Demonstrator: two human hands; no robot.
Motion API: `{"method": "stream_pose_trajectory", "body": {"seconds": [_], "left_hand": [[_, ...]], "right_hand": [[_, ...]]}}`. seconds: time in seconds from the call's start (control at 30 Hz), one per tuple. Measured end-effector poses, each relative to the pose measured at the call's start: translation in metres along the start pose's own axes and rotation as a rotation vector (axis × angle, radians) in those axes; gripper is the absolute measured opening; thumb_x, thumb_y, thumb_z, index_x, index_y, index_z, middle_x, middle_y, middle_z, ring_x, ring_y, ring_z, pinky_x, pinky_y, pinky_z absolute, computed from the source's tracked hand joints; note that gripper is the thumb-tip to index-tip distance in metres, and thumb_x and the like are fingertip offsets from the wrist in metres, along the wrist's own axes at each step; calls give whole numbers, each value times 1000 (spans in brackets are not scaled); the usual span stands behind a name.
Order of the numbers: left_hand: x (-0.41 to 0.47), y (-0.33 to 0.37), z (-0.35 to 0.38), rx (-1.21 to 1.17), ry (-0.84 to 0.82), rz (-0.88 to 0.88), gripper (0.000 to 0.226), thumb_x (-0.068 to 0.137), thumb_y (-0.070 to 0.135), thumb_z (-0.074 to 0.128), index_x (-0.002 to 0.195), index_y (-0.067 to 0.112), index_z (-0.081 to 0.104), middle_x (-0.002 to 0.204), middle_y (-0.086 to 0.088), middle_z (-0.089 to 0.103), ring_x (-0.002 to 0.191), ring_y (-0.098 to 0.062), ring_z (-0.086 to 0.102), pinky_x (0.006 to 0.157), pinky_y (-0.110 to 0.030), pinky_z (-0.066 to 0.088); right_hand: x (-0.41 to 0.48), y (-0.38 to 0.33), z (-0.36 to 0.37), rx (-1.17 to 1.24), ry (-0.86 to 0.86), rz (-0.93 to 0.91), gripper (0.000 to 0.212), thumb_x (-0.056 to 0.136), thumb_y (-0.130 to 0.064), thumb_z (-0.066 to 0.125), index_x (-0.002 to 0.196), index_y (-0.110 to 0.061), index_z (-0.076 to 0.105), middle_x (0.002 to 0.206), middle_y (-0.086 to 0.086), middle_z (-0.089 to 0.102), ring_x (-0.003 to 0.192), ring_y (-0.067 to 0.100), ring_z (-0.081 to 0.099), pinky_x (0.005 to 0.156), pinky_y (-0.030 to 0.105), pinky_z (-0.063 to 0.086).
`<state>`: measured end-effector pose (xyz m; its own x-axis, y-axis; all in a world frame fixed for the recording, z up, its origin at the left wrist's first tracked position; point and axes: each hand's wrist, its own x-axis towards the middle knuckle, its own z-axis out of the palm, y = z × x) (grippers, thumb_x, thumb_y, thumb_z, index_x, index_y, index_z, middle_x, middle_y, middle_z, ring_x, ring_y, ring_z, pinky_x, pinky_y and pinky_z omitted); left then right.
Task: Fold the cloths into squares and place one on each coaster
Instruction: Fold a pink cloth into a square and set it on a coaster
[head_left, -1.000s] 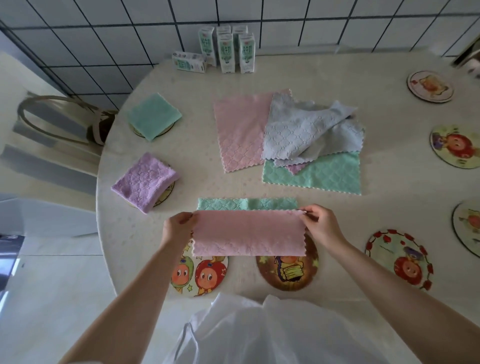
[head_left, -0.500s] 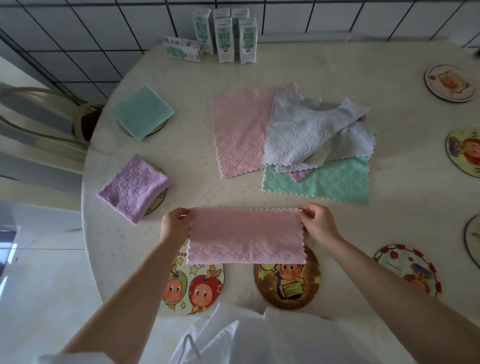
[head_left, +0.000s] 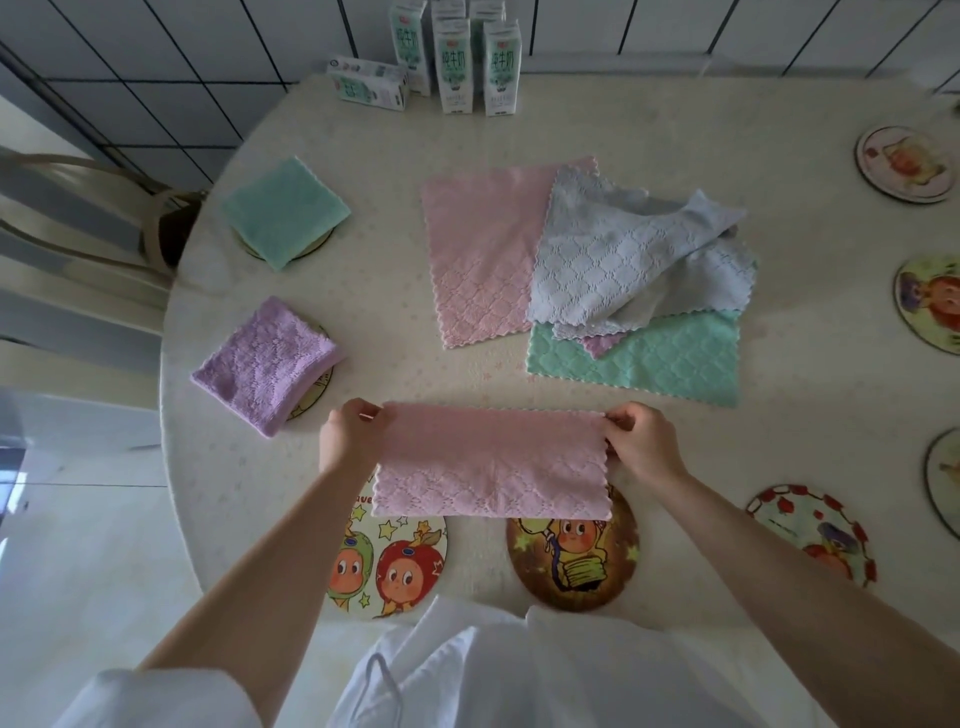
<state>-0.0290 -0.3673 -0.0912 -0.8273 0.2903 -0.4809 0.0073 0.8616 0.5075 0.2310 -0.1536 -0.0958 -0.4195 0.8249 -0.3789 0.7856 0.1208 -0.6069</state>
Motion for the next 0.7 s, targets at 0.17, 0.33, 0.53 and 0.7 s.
{"method": "stream_pose_trajectory", "body": {"seconds": [0.17, 0.33, 0.53, 0.7], "left_hand": [[-30, -9, -1, 150, 224, 338, 22, 91, 21, 59, 109, 9, 61, 102, -4, 64, 86, -17, 61, 68, -30, 51], [-85, -27, 32, 263, 71, 942, 28, 90, 12, 57, 118, 14, 59, 122, 0, 59, 118, -13, 51, 99, -34, 47], [-119, -62, 74, 552, -144, 1115, 62, 90, 28, 51, 147, 18, 31, 156, -4, 25, 147, -22, 12, 119, -44, 15], [-112, -88, 59, 633, -100, 1059, 61, 94, 33, 40, 149, 13, 24, 157, -6, 22, 146, -22, 12, 116, -45, 19]], "right_hand": [[-27, 3, -4, -149, 105, -264, 15, 87, -15, 63, 99, -6, 58, 92, 3, 63, 77, 14, 59, 66, 23, 51], [-80, -6, 13, -363, 2, -613, 31, 83, -5, 64, 114, -6, 59, 112, 5, 59, 103, 15, 57, 88, 21, 47], [-112, 9, 49, -517, -107, -876, 49, 74, 7, 54, 121, -8, 59, 129, 8, 56, 121, 24, 49, 99, 38, 46], [-116, 28, 42, -609, -147, -841, 55, 75, 5, 38, 125, -5, 56, 135, 10, 51, 128, 26, 41, 101, 42, 45]]}}
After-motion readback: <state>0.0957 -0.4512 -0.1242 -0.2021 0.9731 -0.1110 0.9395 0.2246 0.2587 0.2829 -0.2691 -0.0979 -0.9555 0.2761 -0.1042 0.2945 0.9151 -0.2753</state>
